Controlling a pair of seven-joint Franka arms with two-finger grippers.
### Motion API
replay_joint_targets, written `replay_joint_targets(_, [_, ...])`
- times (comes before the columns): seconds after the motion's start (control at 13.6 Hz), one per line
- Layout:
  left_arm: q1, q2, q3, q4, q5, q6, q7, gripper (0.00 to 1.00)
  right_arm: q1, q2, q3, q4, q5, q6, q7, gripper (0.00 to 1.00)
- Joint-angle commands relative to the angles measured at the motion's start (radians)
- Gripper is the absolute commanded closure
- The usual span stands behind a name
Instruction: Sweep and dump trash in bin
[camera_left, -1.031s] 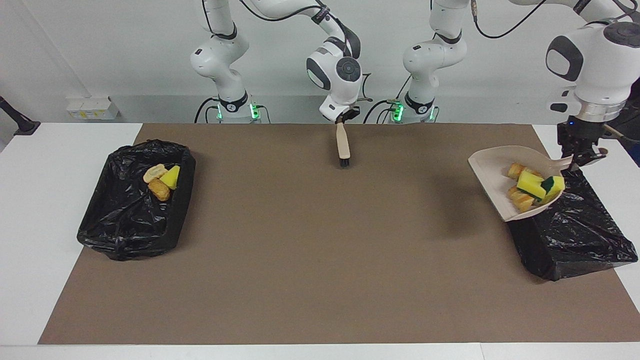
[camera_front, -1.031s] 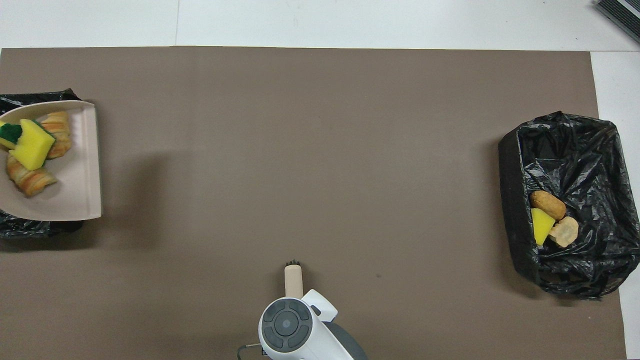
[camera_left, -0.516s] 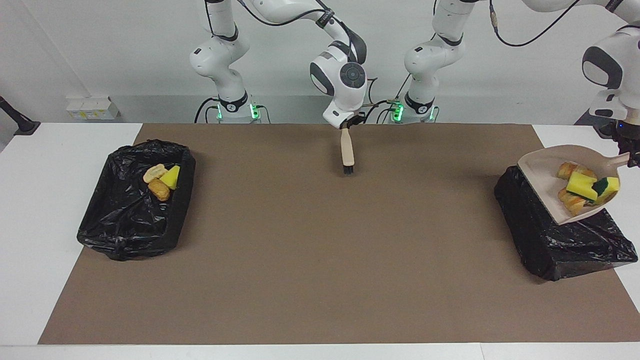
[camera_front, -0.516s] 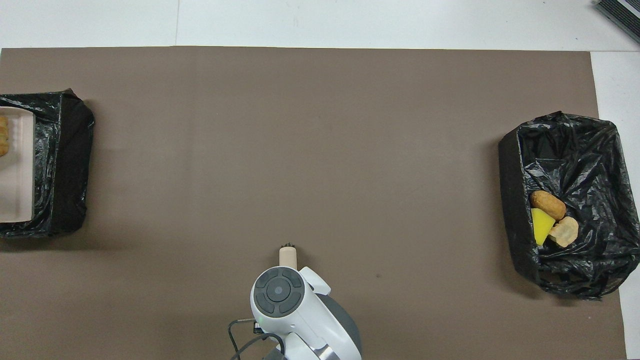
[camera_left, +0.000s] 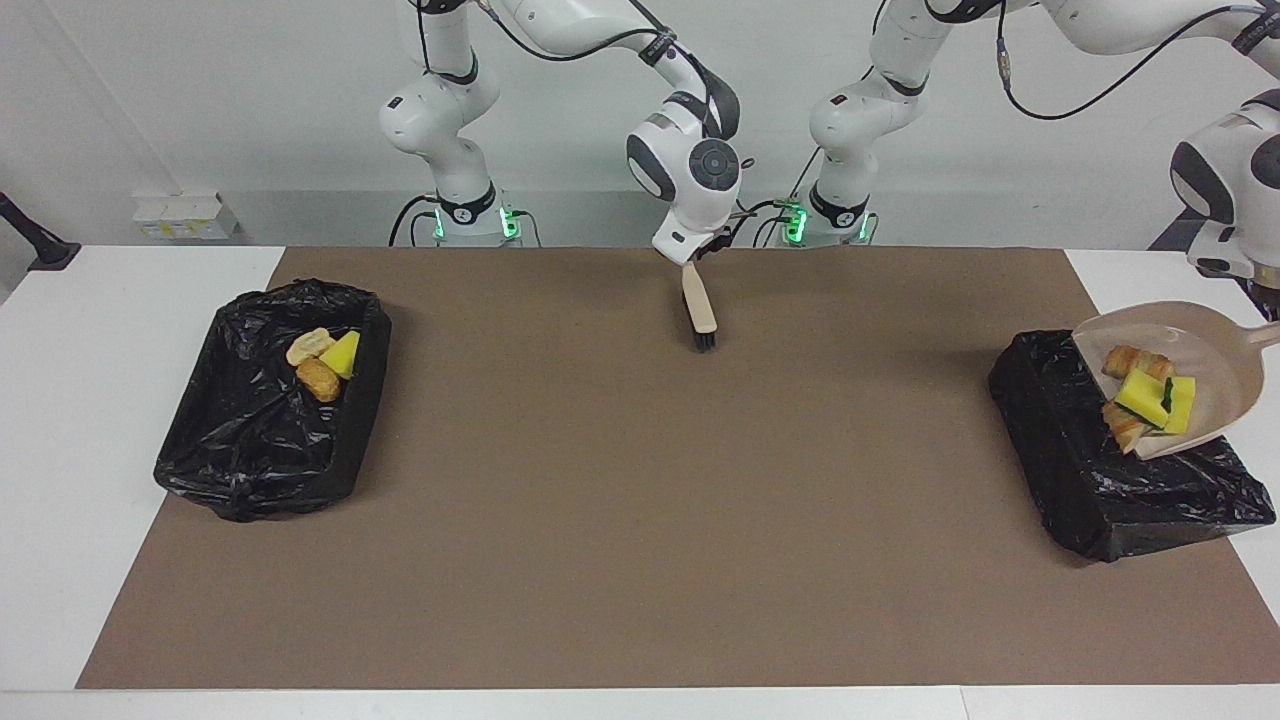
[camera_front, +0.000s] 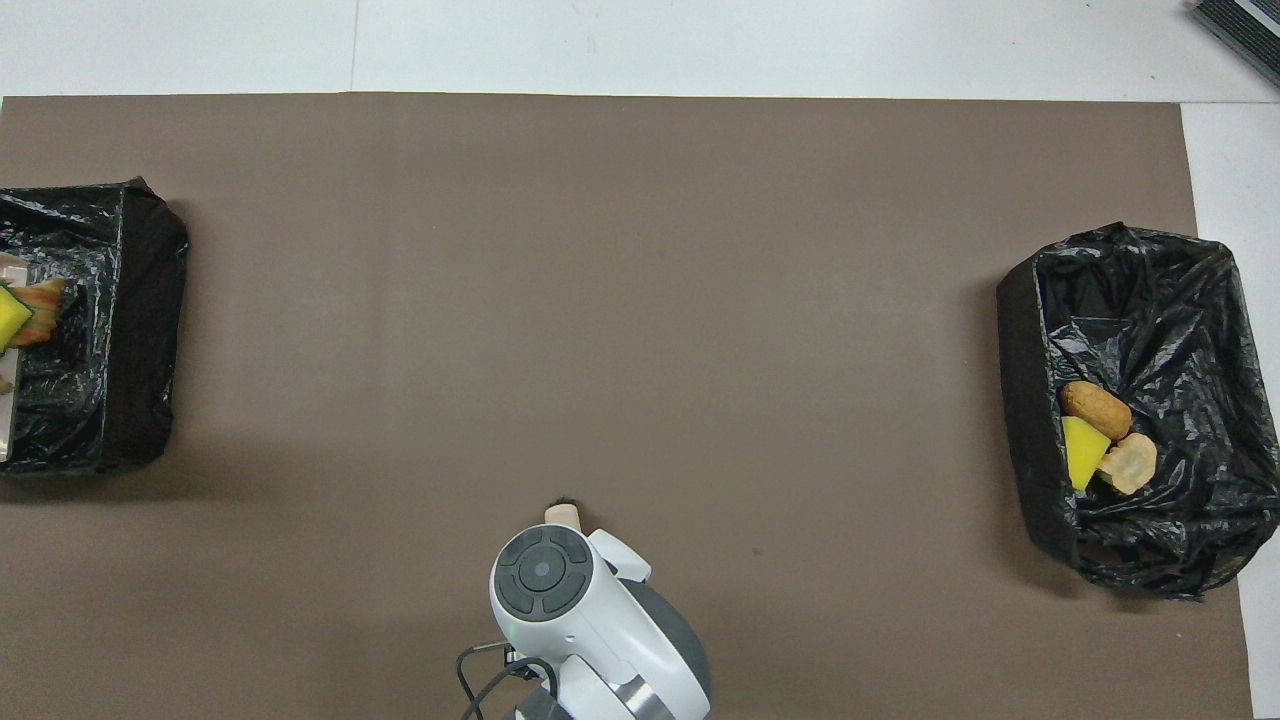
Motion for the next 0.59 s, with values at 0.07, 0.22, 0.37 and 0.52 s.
replay_joint_targets(0.07, [-0.001,0.010,-0.009,0.026,0.137,-0.006,-0.040,1.00,-0.056,-0.014,-0.001,0.083,-0.012,-0.112,-0.024,0.00])
replay_joint_targets(0.22, [0.001,-0.004,-0.006,0.033,0.179,-0.009,-0.037,1.00,-0.120,-0.055,-0.001,0.082,-0.012,-0.126,-0.031,0.00])
replay_joint_targets(0.37, [0.004,-0.042,-0.009,0.056,0.185,-0.032,-0.027,1.00,-0.202,-0.103,-0.001,0.082,-0.015,-0.159,-0.092,0.00])
replay_joint_targets(0.52, [-0.018,-0.081,-0.018,0.046,0.169,-0.101,-0.029,1.00,-0.269,-0.135,-0.004,0.086,-0.061,-0.159,-0.171,0.00])
